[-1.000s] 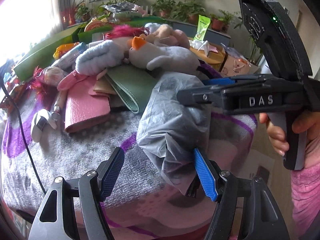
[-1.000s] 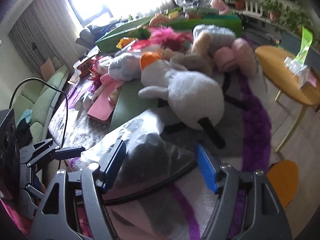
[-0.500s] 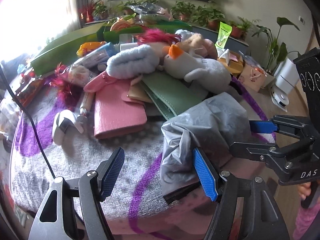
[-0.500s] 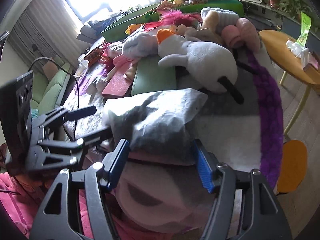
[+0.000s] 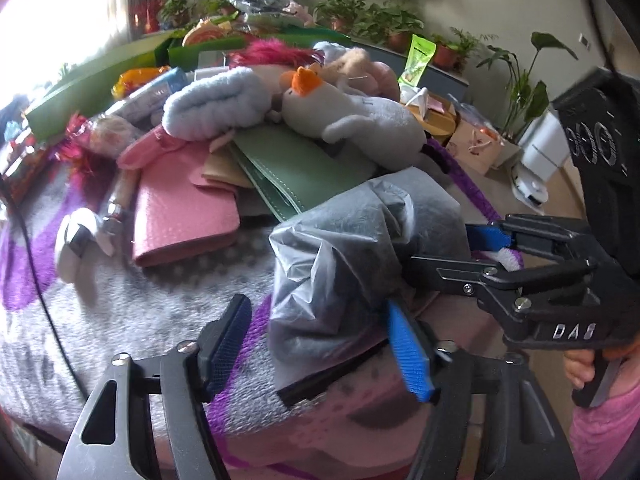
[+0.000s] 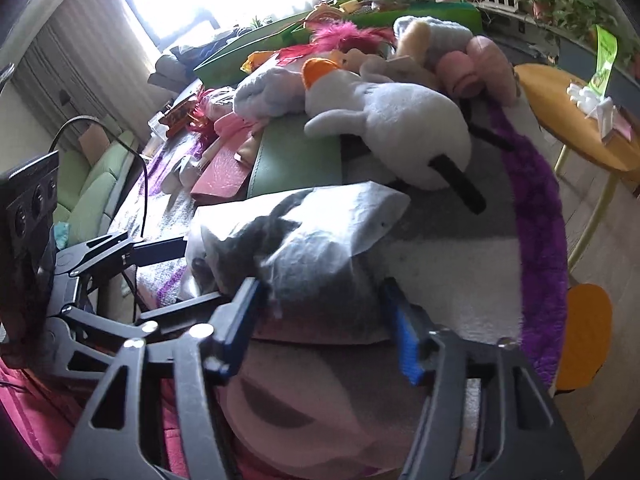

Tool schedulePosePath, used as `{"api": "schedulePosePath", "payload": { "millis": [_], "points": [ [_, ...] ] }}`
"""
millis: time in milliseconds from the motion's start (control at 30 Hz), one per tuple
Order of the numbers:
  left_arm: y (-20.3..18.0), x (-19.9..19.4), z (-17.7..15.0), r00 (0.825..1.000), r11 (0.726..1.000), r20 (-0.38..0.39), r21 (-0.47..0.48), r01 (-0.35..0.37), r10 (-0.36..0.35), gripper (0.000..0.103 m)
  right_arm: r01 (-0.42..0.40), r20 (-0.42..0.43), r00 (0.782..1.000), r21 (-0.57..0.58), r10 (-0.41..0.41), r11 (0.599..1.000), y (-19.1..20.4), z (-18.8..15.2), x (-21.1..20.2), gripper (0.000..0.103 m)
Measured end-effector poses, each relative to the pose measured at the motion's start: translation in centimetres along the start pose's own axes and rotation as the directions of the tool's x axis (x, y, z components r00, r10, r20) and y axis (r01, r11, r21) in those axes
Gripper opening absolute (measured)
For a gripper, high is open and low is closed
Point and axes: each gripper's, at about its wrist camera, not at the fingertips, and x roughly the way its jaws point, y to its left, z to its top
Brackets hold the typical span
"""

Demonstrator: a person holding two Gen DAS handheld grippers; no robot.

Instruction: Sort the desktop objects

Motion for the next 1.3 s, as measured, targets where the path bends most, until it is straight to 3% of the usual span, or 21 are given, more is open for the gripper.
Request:
{"api": "schedulePosePath", "payload": {
  "millis": [33,200,367,633,933,1300],
  "points": [
    [0.0,0.0,0.1,1.000,1.000,-0.004,-0.002,0.017,-0.017,0.054,0.011,0.004,1.000,-0.015,-0.011,1.000,0.3,-0.1,-0.2,0.044],
    [-0.9,-0.9,0.6,1.000,0.999,0.031,0.053,-0.007,0.006,0.048,0.035,0.021,0.999,-0.023,-0.035,0.999,1.2,-0.4,-1.0,0.033],
    [-0.8,-2.3,1.0,0.997,0.997,0.073,0.076,-0.011,0.006,0.048,0.018,0.038,0.999,0.035,-0.019,0.999,1.5,-0.6,-1.7,0.033],
    [-0.3,-5.0,1.8,0.988,0.994,0.154,0.104,-0.038,0.022,0.048,0.066,0.124,0.990,-0.011,-0.064,0.998,4.3,0.3,-3.6,0.033],
    [1.7,-8.2,2.8,0.965,0.990,0.255,0.111,-0.086,0.056,0.048,0.044,0.193,0.981,-0.038,-0.036,0.998,7.2,2.2,-4.5,0.033],
    [5.5,-10.0,4.1,0.949,0.990,0.305,0.091,-0.109,0.076,0.047,0.053,0.223,0.974,-0.097,-0.030,0.994,10.8,5.5,-3.8,0.033]
  ]
}}
